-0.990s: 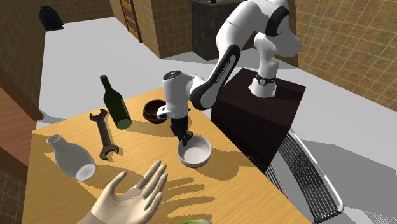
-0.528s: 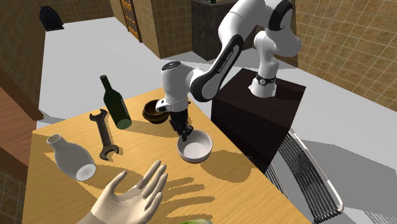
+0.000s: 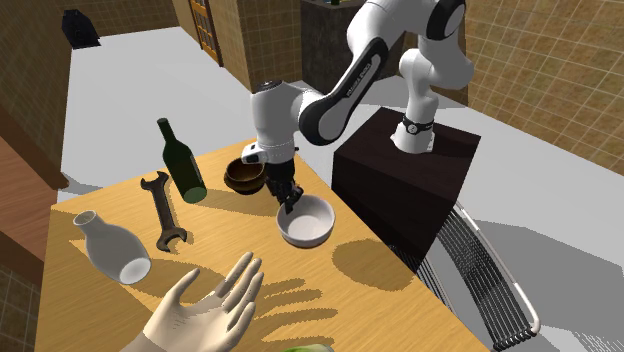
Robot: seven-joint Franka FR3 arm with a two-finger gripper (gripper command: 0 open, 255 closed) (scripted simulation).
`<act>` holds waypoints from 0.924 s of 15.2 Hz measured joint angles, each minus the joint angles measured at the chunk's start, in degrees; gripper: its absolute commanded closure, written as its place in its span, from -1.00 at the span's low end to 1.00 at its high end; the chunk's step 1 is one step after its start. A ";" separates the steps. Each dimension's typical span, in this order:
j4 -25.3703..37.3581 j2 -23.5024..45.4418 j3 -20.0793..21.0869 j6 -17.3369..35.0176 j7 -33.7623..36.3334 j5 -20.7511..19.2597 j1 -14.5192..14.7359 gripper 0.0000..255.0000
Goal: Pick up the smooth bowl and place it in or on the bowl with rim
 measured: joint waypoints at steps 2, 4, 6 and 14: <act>0.33 -0.82 -0.25 -1.10 0.37 -0.40 0.07 1.00; 1.14 -1.34 -0.45 -2.35 0.96 -0.81 0.23 1.00; 1.15 -2.36 -0.69 -3.33 1.40 -1.23 0.43 1.00; 2.85 -5.16 -1.45 -7.62 2.85 -2.65 0.71 1.00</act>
